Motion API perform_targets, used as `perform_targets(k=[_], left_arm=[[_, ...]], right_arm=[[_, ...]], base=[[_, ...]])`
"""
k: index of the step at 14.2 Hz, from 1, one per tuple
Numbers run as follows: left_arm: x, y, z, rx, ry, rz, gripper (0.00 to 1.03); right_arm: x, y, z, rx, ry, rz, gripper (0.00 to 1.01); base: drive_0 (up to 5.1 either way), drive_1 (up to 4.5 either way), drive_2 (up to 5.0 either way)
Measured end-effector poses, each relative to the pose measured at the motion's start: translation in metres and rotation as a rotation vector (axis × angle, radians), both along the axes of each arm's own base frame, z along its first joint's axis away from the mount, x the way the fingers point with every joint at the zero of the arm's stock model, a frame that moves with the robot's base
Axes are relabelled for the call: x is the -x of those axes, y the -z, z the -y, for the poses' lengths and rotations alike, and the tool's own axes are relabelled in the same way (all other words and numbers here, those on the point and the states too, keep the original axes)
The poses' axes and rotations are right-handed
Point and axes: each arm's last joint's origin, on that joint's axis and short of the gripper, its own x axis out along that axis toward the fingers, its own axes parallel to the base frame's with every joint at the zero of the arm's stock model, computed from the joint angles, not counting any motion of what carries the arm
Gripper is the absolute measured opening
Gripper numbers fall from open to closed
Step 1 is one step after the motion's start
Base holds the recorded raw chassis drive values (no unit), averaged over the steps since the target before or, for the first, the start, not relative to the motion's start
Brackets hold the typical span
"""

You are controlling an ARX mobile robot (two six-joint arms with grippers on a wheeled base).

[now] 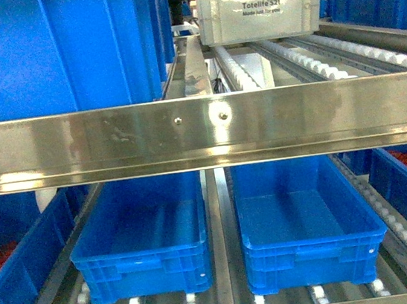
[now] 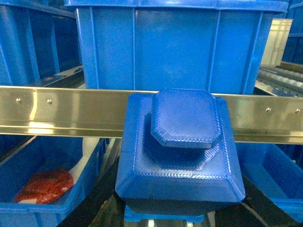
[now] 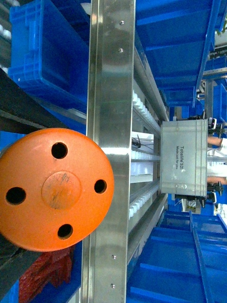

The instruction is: Sort blue parts and orange caps into right shelf containers

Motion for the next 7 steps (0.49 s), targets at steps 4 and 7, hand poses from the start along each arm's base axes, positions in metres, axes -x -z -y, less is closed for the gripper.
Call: perform_targets(k=[4, 7], left_arm=[[0.0, 0.0001, 0.0002, 0.0, 0.007, -0.002, 0.43], [0.0, 0.0002, 0.0002, 0.0, 0.008, -0.002, 0.43]], right_arm=[[0.0, 0.0004, 0.0001, 0.0, 0.004, -0.004, 0.42], [0.0, 0.0004, 0.0001, 0.0, 0.004, -0.004, 0.42]], base=[[0.0, 0.0, 0.0], [0.0, 0.0, 0.0]])
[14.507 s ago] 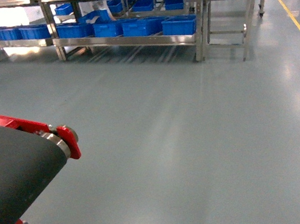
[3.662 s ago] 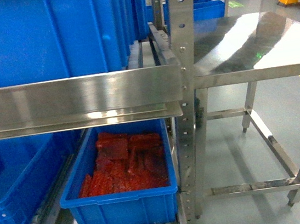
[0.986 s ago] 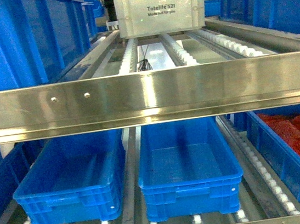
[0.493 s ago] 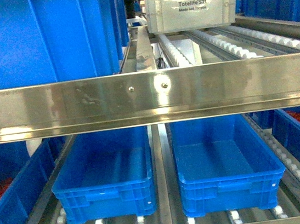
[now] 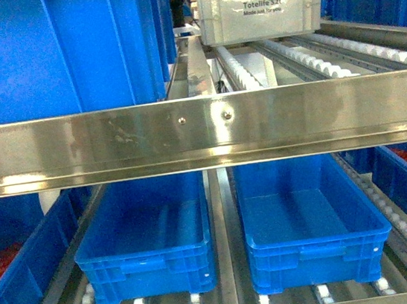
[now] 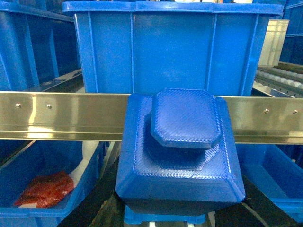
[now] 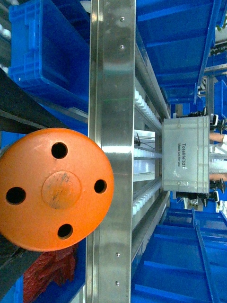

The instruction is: Sort blue parts and orange caps into right shelf containers

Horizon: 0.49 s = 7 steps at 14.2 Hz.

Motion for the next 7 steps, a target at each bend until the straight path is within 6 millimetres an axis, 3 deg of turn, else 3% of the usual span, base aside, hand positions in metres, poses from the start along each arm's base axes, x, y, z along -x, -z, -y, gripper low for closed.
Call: perform_targets(k=[7], left_arm=[[0.0, -0.0003, 0.0, 0.0, 0.0, 0.003, 0.43]], right_arm=[[0.0, -0.0003, 0.0, 0.0, 0.0, 0.003, 0.42]], base=[[0.0, 0.0, 0.0]])
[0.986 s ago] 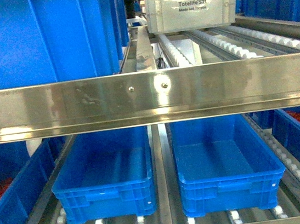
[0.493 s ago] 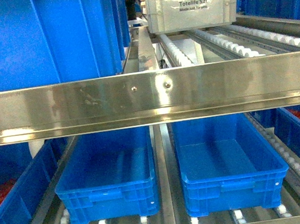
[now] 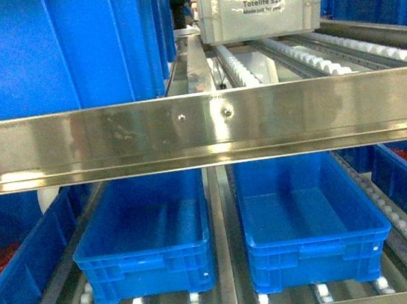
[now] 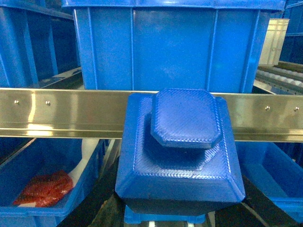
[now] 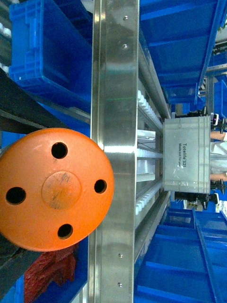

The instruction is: Sort blue parts and orange caps into right shelf containers

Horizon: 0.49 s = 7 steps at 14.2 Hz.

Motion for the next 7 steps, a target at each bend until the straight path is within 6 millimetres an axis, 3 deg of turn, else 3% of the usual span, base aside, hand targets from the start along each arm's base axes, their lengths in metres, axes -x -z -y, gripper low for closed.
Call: perform_targets(k=[7], left_arm=[[0.0, 0.0003, 0.0, 0.0, 0.0, -0.003, 0.43]], right_arm=[[0.0, 0.0003, 0.0, 0.0, 0.0, -0.003, 0.42]], base=[[0.0, 0.0, 0.0]])
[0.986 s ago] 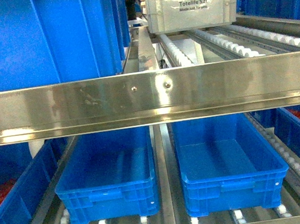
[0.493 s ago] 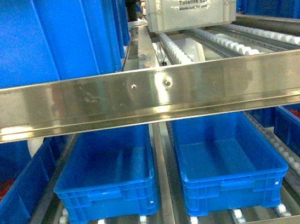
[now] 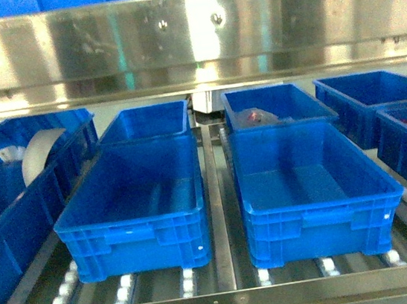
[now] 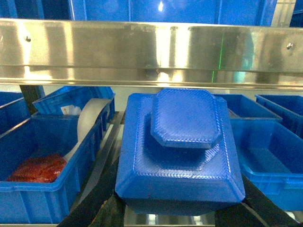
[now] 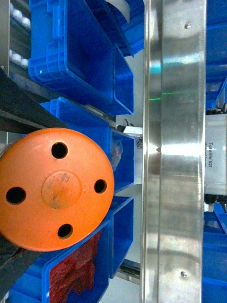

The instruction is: Sort blue parts and orange caps into right shelf containers

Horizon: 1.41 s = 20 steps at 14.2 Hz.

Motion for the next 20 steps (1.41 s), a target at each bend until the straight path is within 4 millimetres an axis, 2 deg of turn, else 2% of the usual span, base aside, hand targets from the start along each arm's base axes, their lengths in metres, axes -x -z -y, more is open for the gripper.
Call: perform_targets(k=[20], left_arm=[[0.0, 0.0, 0.0, 0.0, 0.0, 0.0, 0.43]], right_arm=[[0.0, 0.0, 0.0, 0.003, 0.0, 0.0, 0.42]], base=[[0.0, 0.0, 0.0]])
